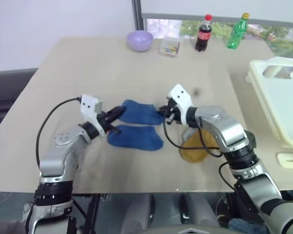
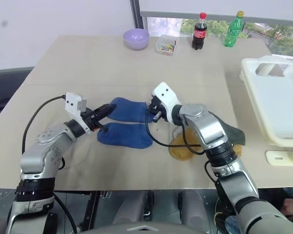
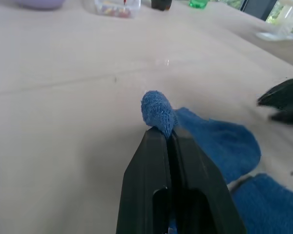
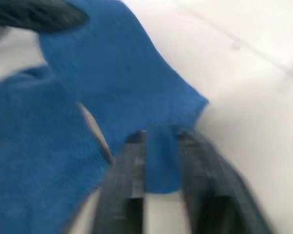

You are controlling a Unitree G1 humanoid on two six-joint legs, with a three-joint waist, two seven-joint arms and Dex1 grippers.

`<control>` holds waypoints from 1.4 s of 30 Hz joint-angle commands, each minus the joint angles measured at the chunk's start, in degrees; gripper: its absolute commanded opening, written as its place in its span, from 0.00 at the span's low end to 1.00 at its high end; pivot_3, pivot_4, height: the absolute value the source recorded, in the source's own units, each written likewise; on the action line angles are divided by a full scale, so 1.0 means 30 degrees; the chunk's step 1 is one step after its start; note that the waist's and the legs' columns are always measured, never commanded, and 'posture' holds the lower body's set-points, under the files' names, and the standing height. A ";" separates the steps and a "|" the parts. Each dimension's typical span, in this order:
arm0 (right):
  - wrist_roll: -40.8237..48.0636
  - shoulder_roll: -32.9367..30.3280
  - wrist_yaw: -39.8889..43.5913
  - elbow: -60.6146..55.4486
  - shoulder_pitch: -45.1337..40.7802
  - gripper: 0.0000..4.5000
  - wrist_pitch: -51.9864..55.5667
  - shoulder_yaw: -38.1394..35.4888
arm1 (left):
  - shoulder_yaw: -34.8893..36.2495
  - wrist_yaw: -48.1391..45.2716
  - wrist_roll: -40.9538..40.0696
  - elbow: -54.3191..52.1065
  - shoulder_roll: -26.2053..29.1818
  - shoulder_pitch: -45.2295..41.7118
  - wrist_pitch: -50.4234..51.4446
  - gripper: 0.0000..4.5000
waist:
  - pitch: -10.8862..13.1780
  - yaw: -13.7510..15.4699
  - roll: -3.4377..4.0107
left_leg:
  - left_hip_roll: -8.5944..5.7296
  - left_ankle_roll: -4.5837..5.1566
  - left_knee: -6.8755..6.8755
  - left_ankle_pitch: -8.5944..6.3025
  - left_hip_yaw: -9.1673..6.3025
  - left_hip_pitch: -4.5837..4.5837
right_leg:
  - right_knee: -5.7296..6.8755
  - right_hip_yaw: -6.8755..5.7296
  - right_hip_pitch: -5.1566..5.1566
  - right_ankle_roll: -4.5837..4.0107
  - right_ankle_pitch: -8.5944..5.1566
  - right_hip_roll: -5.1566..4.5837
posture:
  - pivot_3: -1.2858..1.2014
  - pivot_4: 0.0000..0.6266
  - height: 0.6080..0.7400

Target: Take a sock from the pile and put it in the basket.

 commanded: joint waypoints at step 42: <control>0.2986 -0.1524 -0.0248 -0.9736 0.2307 0.01 0.7399 0.1789 | 0.1030 -0.4662 -0.1244 -0.1078 0.4388 0.3072 0.0783 0.00 | 0.0009 0.0047 0.0014 | 0.0007 0.0003 -0.0029 -0.0006 -0.0023 -0.0008 | -0.0043 -0.0034 -0.0012 -0.0016 -0.0010 -0.0082 | 0.52 0.24 1.00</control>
